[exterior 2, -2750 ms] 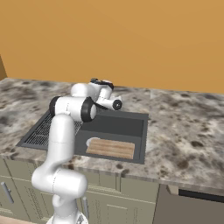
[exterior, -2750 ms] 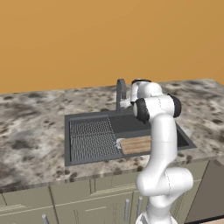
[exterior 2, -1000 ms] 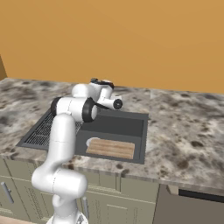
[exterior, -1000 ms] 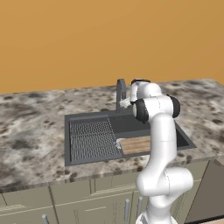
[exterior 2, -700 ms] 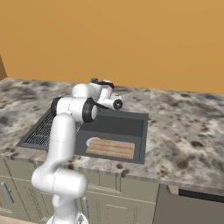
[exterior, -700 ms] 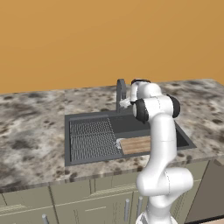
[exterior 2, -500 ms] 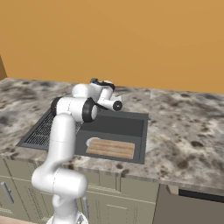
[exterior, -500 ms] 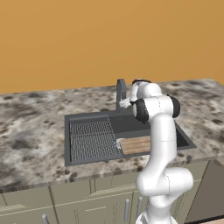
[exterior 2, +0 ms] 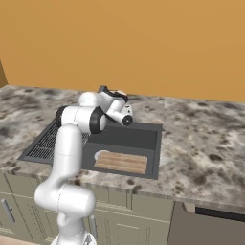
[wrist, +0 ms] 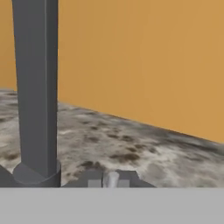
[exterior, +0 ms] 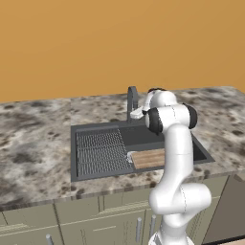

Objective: Turn on the sink faucet with hot water and rinse the cutting board for ten seconds, then turn off the faucet. Push the cutting board to reach the water if necessary.

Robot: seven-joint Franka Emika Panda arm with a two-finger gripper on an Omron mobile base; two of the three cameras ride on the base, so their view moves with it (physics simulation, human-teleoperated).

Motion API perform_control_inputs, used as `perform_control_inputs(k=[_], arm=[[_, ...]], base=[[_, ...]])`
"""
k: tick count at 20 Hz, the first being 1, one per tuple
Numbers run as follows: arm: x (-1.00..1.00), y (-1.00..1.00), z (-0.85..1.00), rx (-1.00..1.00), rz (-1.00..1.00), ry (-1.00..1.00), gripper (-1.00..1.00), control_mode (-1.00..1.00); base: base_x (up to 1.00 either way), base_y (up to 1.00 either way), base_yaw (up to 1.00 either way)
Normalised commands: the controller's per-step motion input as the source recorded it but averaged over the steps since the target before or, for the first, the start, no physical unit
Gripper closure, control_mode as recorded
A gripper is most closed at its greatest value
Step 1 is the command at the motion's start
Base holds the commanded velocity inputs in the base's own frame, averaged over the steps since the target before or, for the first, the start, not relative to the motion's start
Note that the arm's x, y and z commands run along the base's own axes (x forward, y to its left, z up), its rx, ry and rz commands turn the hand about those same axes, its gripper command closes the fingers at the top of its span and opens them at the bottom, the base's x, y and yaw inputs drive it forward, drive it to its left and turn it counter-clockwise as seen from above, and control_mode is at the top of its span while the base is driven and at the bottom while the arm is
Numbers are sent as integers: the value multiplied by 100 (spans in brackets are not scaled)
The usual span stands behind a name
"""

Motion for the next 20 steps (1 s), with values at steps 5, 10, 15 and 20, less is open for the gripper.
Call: perform_control_inputs(k=[5, 10, 15, 20], arm=[[3, 0, 0, 0, 0, -8, 100, -100], [5, 0, 0, 0, 0, -6, 100, -100], [5, 0, 0, 0, 0, -1, 100, -100], [4, 0, 0, 0, 0, 0, 100, -100]], base=[[0, 0, 0], [0, 0, 0], [0, 0, 0], [0, 0, 0]])
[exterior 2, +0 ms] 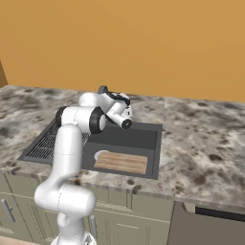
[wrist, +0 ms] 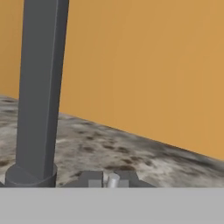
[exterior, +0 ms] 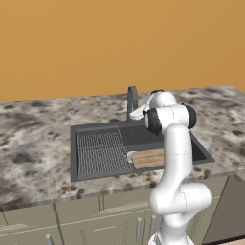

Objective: Turn on the sink faucet with hot water and rinse the cutting board for ten seconds, then turn off the faucet. Push the cutting board to reach the water if necessary.

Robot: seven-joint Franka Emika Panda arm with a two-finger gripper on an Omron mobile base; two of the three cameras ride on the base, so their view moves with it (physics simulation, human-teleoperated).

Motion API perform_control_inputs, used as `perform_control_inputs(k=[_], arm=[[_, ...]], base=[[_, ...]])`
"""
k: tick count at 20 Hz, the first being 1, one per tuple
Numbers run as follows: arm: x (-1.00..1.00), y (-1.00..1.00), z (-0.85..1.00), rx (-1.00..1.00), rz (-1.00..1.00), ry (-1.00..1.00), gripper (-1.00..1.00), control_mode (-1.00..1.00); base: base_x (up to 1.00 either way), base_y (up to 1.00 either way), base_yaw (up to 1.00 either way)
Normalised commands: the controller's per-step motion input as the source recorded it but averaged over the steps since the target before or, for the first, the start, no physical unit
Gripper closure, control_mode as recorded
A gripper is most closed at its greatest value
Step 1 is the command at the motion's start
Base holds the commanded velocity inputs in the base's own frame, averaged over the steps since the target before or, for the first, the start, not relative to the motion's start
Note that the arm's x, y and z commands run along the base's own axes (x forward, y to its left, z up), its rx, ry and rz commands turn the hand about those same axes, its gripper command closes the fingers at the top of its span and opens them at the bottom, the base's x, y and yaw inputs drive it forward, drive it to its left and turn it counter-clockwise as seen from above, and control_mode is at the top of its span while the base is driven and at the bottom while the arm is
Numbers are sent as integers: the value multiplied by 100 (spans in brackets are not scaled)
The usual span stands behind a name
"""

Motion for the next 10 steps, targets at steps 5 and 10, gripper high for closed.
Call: perform_control_inputs(k=[5, 10], arm=[[0, 0, 0, 0, 0, 0, 100, -100], [0, -1, 0, 1, 0, 0, 100, -100]], base=[[0, 0, 0], [0, 0, 0]])
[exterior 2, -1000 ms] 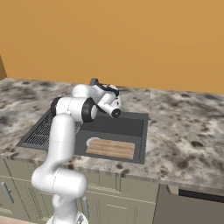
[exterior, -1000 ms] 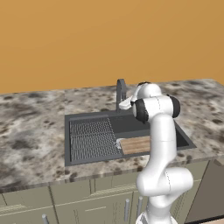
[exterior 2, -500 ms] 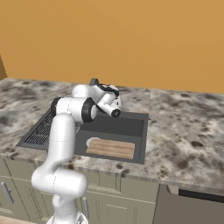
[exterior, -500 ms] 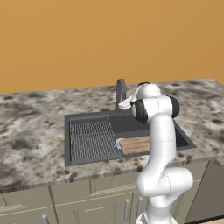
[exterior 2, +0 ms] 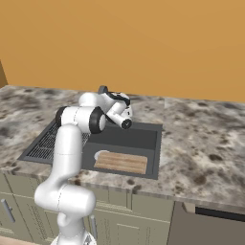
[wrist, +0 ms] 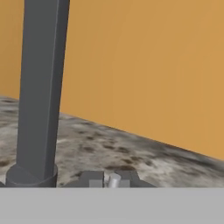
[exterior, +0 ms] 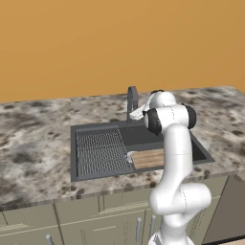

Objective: Turn on the sink faucet with hot water and rinse the cutting board for ten seconds, then turn off the faucet. Push the cutting board to reach the water if necessary.

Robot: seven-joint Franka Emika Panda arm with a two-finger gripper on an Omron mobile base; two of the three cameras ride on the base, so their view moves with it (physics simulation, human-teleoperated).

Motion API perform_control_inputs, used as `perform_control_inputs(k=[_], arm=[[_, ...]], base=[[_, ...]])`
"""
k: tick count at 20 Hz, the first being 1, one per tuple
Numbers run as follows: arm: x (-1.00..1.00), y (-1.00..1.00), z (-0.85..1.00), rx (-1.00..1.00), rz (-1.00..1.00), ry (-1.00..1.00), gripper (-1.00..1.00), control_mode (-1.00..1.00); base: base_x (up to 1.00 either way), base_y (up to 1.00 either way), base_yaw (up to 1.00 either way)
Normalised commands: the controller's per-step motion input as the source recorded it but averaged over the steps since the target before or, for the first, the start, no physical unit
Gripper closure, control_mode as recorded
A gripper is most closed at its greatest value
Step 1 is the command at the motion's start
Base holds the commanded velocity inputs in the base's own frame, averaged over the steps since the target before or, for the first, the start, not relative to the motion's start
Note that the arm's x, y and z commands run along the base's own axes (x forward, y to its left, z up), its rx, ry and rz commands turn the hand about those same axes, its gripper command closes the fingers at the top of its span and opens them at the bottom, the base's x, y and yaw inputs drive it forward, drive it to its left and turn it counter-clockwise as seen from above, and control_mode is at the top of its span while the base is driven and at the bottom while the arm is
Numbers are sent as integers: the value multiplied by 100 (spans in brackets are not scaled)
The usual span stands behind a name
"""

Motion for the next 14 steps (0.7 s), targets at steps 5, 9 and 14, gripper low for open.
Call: perform_control_inputs(k=[5, 9, 14], arm=[[0, -27, 0, 5, 0, 0, 100, -100], [0, -33, 0, 7, 0, 1, 100, -100], [0, -32, 0, 6, 0, 0, 100, -100]], base=[[0, 0, 0], [0, 0, 0], [0, 0, 0]])
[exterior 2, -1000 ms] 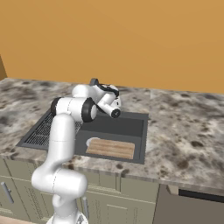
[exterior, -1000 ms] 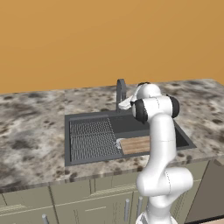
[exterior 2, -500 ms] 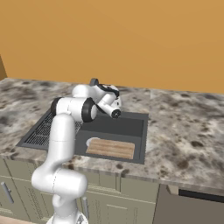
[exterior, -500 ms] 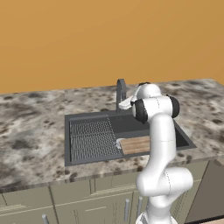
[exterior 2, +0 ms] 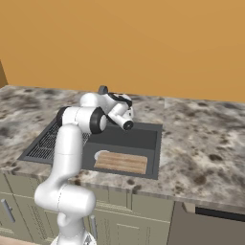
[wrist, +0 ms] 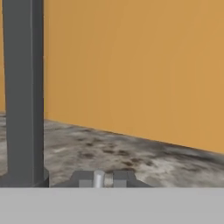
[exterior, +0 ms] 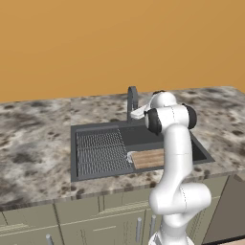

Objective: Turn on the sink faucet with hot water and rinse the cutting board for ten seconds, then turn off the faucet. Push the cutting board to reach the water if necessary.

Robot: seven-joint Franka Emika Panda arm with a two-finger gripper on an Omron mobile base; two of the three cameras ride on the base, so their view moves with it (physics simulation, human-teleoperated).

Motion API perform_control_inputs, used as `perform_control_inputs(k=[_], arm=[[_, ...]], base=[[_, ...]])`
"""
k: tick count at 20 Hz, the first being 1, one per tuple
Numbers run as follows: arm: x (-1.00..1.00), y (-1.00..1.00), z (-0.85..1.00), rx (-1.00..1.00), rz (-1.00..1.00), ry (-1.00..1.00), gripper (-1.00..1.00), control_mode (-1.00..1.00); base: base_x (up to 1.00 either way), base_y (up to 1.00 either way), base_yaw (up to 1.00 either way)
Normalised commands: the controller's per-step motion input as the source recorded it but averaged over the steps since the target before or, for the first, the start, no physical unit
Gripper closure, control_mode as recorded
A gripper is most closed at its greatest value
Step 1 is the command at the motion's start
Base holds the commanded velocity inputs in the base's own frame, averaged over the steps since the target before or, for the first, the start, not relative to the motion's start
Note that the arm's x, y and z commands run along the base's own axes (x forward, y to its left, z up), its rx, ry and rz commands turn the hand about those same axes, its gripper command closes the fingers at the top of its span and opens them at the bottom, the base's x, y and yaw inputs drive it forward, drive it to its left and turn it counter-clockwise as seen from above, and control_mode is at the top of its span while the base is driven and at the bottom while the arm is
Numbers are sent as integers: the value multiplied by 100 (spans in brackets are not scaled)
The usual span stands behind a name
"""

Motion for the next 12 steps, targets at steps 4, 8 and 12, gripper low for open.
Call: perform_control_inputs(k=[4, 8, 12], arm=[[0, -36, 0, 4, 0, 0, 100, -100], [0, -36, 0, 3, 0, 0, 100, -100], [0, -38, 0, 3, 0, 0, 100, -100]], base=[[0, 0, 0], [0, 0, 0], [0, 0, 0]])
